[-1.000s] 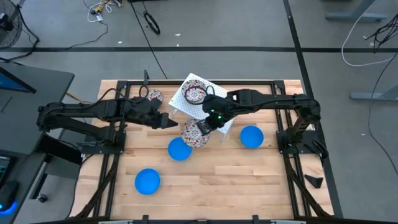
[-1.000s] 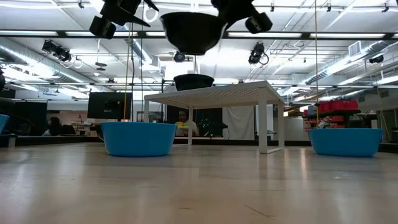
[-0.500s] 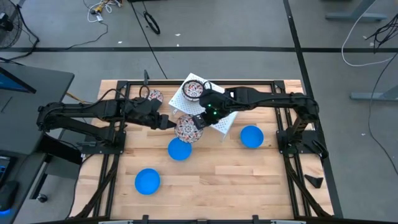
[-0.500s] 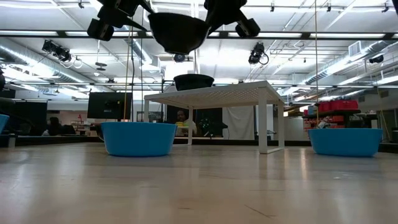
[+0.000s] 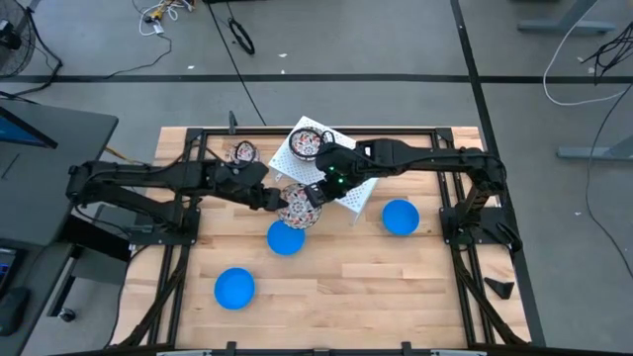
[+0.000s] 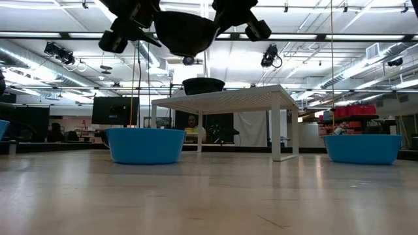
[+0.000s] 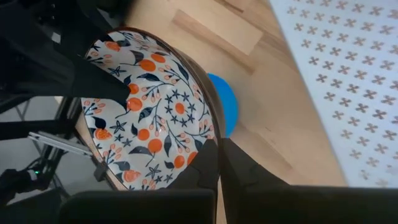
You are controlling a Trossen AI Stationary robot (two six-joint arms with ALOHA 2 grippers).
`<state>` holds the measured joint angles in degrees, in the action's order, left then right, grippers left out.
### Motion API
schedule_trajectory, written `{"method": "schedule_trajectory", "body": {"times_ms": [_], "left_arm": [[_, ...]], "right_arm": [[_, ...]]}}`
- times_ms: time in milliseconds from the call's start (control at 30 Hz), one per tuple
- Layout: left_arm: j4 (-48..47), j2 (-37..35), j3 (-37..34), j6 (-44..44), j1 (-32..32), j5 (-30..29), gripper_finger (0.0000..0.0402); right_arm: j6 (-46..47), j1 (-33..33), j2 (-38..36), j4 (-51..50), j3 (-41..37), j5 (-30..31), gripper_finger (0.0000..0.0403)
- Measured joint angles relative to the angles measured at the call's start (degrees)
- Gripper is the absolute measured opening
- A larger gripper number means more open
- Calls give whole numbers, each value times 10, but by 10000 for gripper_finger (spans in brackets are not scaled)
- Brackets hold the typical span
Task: Pick & Place Mini bowls
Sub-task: Stack the bottom white patterned bowl on top of the other white patterned bowl on the shelf
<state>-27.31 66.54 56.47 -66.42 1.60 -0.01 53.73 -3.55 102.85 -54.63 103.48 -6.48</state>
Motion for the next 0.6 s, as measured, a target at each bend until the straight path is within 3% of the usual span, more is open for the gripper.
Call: {"method": "schedule_trajectory", "body": {"times_ms": [200, 600], "left_arm": [[1, 1, 0, -3, 8, 4, 144], [16, 8, -1, -2, 12, 32, 43]], "right_arm": [[-11, 0, 0, -21, 0, 0, 0], [-23, -1, -1, -27, 0, -11, 0]]}}
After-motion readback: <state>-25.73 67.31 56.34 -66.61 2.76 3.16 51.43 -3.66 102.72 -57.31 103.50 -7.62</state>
